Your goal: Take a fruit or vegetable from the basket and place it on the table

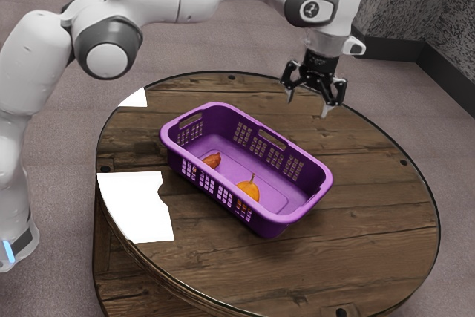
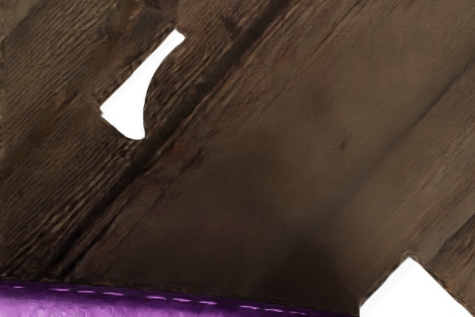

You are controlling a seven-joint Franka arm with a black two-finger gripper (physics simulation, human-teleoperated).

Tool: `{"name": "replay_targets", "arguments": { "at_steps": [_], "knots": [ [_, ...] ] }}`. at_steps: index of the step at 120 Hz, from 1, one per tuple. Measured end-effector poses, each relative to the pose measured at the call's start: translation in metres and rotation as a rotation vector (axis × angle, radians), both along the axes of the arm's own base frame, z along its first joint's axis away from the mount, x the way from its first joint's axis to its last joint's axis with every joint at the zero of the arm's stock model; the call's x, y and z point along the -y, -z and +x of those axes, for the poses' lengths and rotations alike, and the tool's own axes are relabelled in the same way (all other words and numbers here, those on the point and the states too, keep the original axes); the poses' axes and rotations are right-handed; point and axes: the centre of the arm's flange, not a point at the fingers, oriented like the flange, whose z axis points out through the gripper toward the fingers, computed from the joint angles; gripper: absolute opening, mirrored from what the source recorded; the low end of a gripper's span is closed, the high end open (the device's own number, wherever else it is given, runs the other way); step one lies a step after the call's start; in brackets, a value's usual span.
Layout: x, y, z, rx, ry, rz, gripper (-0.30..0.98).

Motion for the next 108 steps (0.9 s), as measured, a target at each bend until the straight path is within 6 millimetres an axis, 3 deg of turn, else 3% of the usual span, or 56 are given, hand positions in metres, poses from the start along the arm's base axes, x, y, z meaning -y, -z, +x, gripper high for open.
{"name": "replay_targets", "arguments": {
  "at_steps": [16, 28, 52, 69, 76, 89, 108],
  "knots": [
    [0.031, 0.01, -0.001, -0.038, -0.125, 0.055, 0.69],
    [0.029, 0.024, 0.0, -0.072, -0.232, 0.088, 0.69],
    [0.03, 0.027, -0.01, -0.121, -0.391, 0.135, 0.69],
    [0.039, 0.047, -0.015, -0.168, -0.46, 0.16, 0.69],
    [0.043, 0.059, -0.04, -0.192, -0.478, 0.167, 0.69],
    [0.042, 0.058, -0.094, -0.139, -0.524, 0.146, 0.69],
    [0.042, 0.062, -0.131, -0.018, -0.587, 0.094, 0.69]
  ]
}}
